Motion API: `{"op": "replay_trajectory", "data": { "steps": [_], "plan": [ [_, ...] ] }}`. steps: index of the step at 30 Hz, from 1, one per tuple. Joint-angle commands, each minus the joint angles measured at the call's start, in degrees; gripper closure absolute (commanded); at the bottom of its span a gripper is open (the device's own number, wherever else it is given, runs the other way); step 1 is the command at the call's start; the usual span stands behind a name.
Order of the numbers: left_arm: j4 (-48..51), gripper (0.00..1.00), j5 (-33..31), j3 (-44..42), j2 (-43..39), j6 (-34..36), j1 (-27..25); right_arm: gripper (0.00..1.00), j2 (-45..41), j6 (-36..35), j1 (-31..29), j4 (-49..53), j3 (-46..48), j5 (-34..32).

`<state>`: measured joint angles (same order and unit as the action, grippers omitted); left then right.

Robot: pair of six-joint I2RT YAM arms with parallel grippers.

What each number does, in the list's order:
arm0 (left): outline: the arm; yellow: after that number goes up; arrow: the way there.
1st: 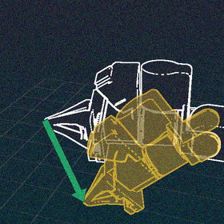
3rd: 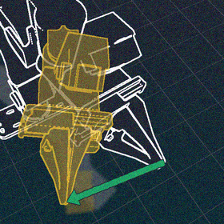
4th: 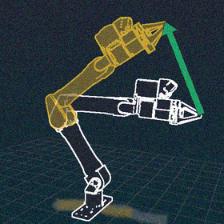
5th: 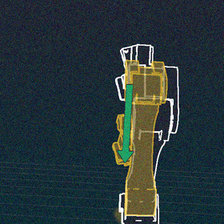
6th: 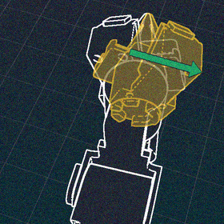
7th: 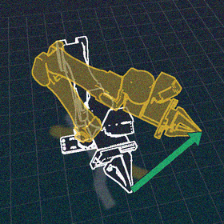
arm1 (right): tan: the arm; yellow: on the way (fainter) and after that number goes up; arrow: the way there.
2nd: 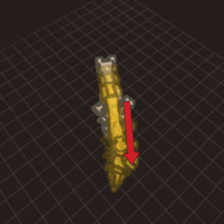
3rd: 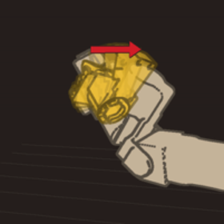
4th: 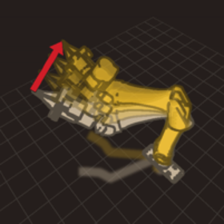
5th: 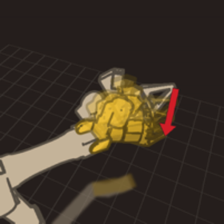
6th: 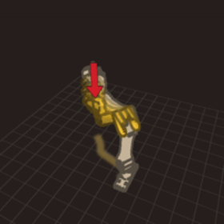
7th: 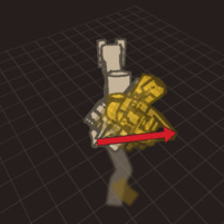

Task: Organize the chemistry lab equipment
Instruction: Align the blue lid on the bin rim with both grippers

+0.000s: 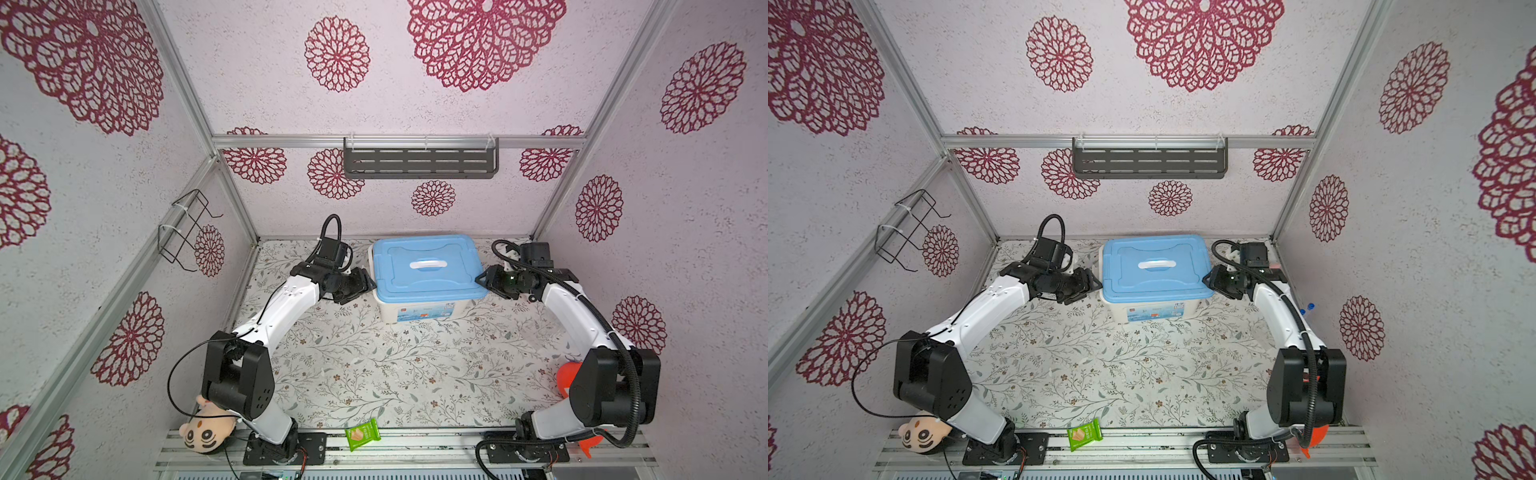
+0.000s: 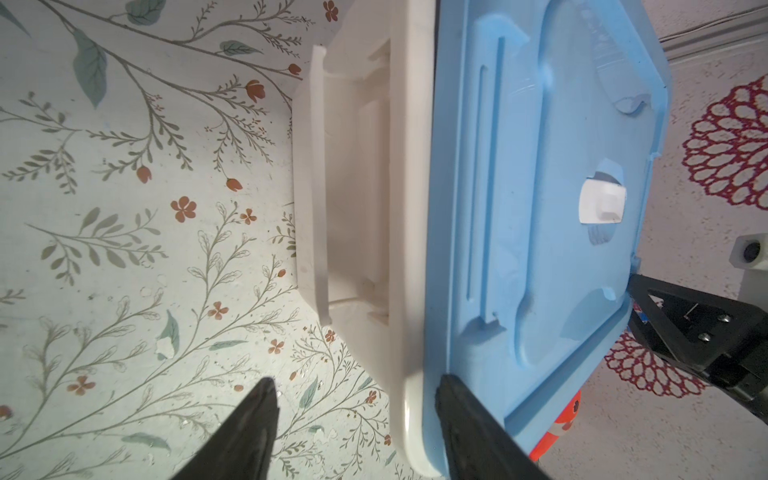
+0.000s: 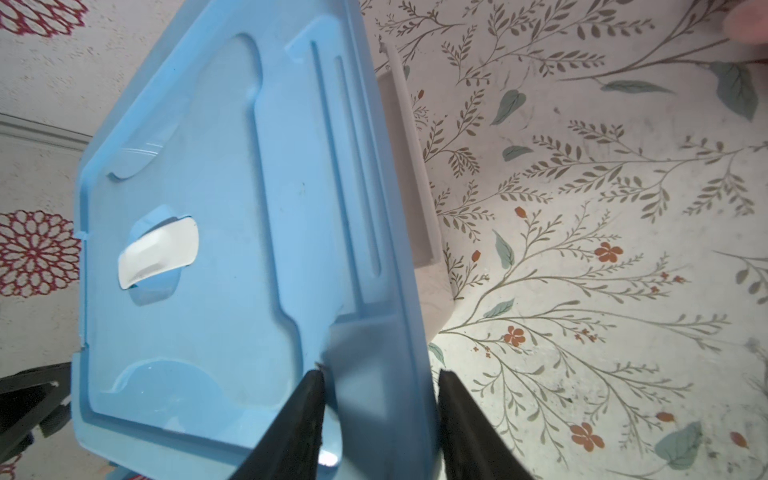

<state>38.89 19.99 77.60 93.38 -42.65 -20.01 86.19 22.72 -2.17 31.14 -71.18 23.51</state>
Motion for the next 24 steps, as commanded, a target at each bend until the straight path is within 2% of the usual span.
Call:
{"op": "replay_trajectory", "data": {
  "steps": [1,15,20,24],
  "plan": [
    [1.17,0.35,-0.13,0.79,-0.09,0.9,-0.23,0.55,1.08,-2.53,-1.4,2.35,-3.92,-1.19],
    [1.73,0.31,-0.16,1.34,-1.07,2.06,-0.05,0.53,5.18,-4.99,-5.45,6.88,-10.7,-7.21],
    [-4.2,0.31,4.26,-1.41,-3.79,-0.02,0.64,0.52,5.32,-5.64,-7.5,7.88,-10.76,-9.25],
    [-6.68,0.34,4.8,-2.82,-5.69,-1.85,1.63,0.51,4.53,-4.91,-8.26,7.5,-10.65,-9.92]
  ]
}}
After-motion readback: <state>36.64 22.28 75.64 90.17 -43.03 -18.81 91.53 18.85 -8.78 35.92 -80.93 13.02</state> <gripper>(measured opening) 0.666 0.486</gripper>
